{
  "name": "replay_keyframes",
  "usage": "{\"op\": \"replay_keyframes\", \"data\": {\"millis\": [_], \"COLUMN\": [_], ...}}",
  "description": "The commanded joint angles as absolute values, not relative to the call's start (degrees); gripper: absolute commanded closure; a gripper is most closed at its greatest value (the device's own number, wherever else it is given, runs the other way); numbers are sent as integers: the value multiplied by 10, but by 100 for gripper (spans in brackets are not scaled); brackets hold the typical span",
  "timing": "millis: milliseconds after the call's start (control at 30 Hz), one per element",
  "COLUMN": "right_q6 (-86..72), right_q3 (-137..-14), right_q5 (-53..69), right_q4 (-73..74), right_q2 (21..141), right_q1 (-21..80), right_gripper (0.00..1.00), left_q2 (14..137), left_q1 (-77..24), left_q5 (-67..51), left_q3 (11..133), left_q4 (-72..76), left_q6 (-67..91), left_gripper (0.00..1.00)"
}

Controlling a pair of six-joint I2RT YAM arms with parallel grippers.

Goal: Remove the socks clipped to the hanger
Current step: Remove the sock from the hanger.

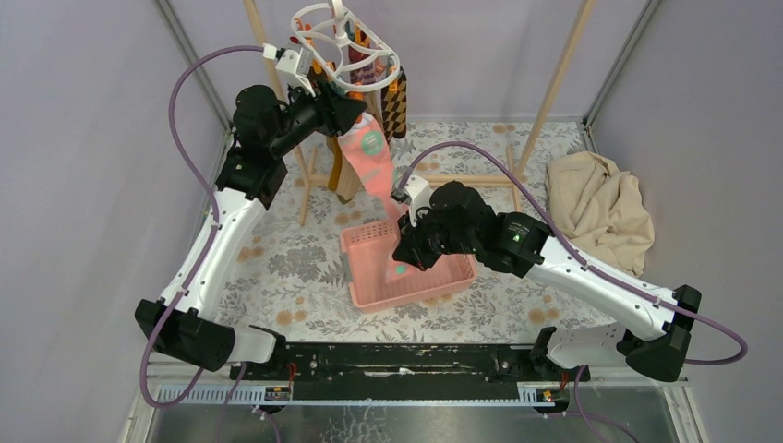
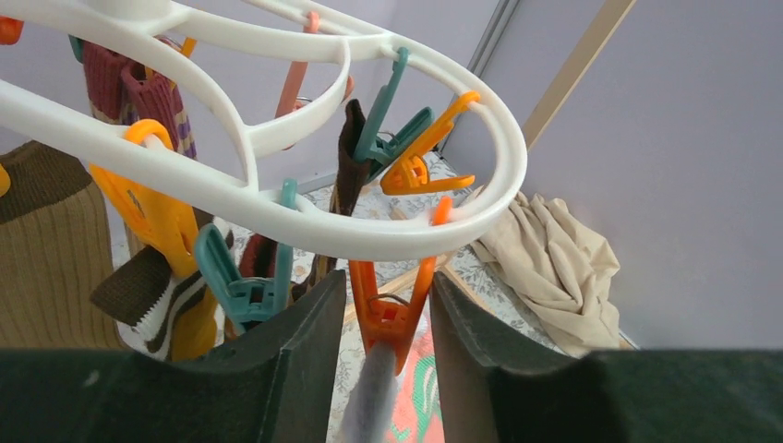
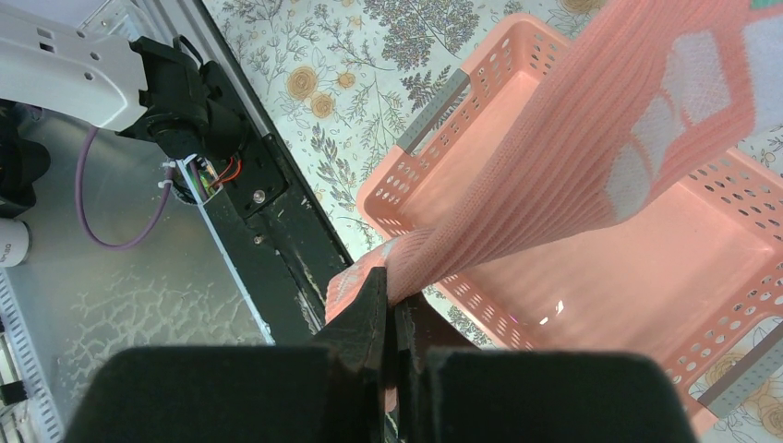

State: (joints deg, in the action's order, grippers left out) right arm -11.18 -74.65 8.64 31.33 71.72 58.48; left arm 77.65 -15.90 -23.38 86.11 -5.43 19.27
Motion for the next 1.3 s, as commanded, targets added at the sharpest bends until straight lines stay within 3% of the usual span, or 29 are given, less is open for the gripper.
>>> {"op": "replay_keyframes", "data": {"millis": [0, 333, 700, 833, 900, 1267], "right_q6": [-106, -110, -109, -106, -105, -94], "right_q3": [-747, -737, -730, -732, -735, -754], "right_q5": [95, 101, 102, 98, 95, 23], "right_q4": [291, 283, 282, 284, 288, 296], "right_q2": [715, 716, 716, 718, 720, 727], "right_q1": [590, 590, 589, 590, 590, 589], "right_gripper": [100, 100, 100, 100, 100, 100], "left_q2": [771, 767, 764, 764, 763, 759], "left_q1": [-150, -150, -148, -146, -145, -143], "left_q5": [-245, -241, -235, -231, -227, -225], "left_q3": [848, 828, 825, 828, 830, 829], "left_q4": [14, 49, 51, 45, 40, 17], "left_q6": [211, 236, 237, 234, 232, 215], "left_gripper": [52, 46, 69, 93, 97, 92]}}
